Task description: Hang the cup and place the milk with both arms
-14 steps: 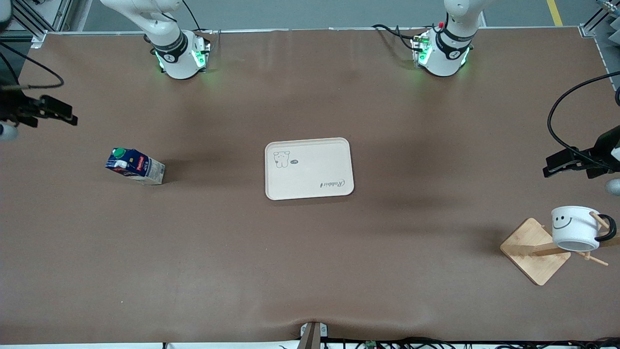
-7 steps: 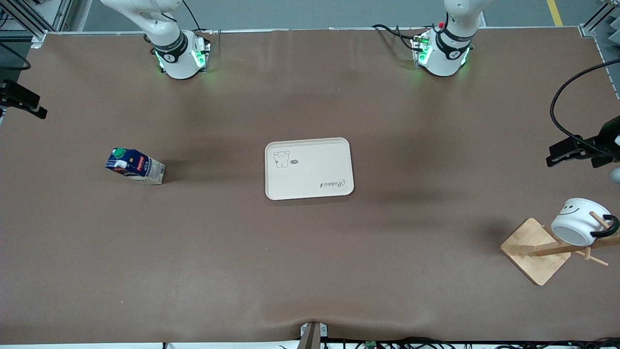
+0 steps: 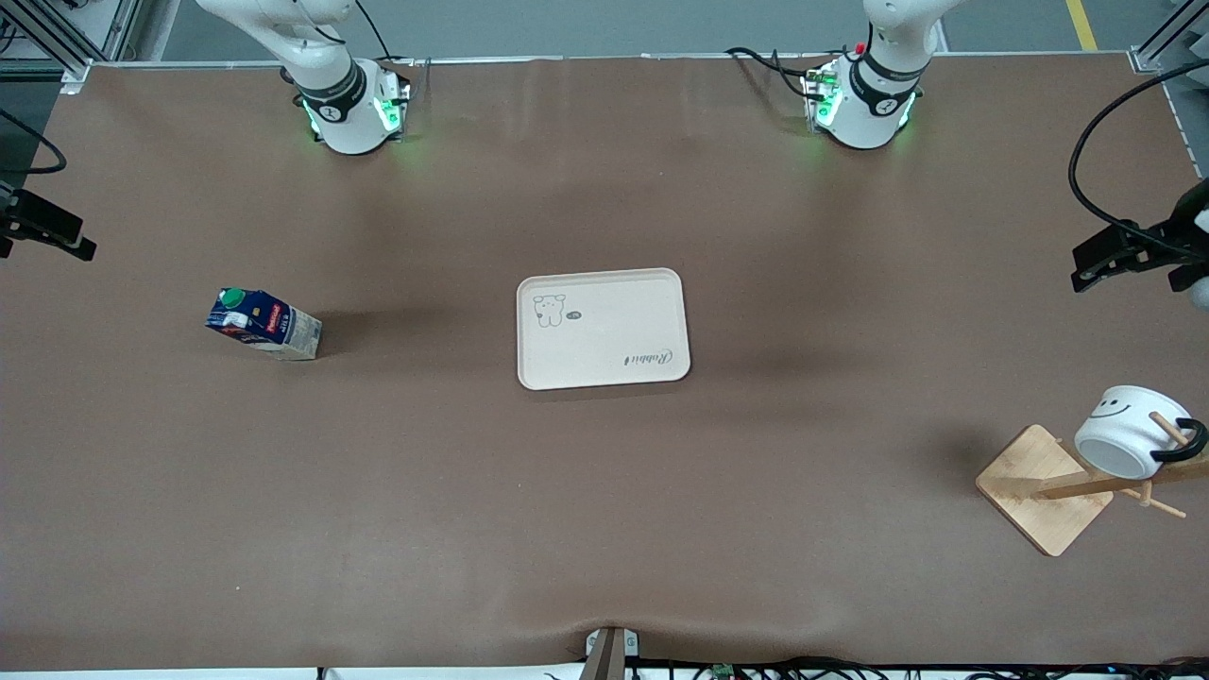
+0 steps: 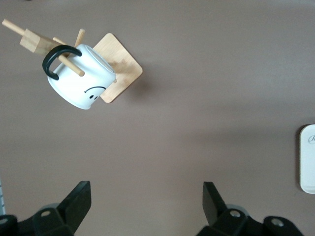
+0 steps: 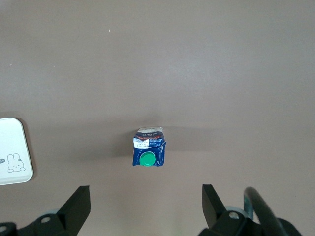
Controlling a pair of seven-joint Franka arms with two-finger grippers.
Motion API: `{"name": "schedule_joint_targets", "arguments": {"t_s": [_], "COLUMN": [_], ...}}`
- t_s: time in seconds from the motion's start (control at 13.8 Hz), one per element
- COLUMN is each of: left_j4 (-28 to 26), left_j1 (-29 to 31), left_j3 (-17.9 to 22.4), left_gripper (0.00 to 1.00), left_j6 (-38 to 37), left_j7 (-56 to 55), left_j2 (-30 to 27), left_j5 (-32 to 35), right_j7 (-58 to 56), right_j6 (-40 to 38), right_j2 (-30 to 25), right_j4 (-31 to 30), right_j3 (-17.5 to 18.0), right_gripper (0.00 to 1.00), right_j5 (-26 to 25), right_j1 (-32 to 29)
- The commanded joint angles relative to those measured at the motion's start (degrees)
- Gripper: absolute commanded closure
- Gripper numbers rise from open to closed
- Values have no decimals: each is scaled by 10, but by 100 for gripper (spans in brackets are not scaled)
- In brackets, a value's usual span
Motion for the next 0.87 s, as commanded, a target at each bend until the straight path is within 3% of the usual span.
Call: {"name": "schedule_joint_targets", "arguments": {"t_s": [0.0,0.07,0.14,0.51,0.79], "left_j4": [-59,-73,-83,-144,-135], "left_j1": [-97,-133,-151,-209,-195], "left_j3": [115,153,166,202,209], "left_gripper": [0,0,0,0,0], "left_j6": [-2,-2,-2,22,21], "left_j7": [2,-1,-12,-42,-30], "left_j2": [-61,-74,-84,-131,-138], "left_j5": [-50,-56,-57,-56,-62], "right_j7": [6,6,6,6,5], "right_j6": [-5,-5,-6,-7,-4], "right_j2": [3,3,4,3,4], "right_j4": [20,20,20,20,20], "right_j3": [7,7,8,8,8], "right_gripper": [0,0,0,0,0], "right_j5": [-4,-6,-6,-7,-9], "right_j1": [-14,-11,-9,-13,-9]}}
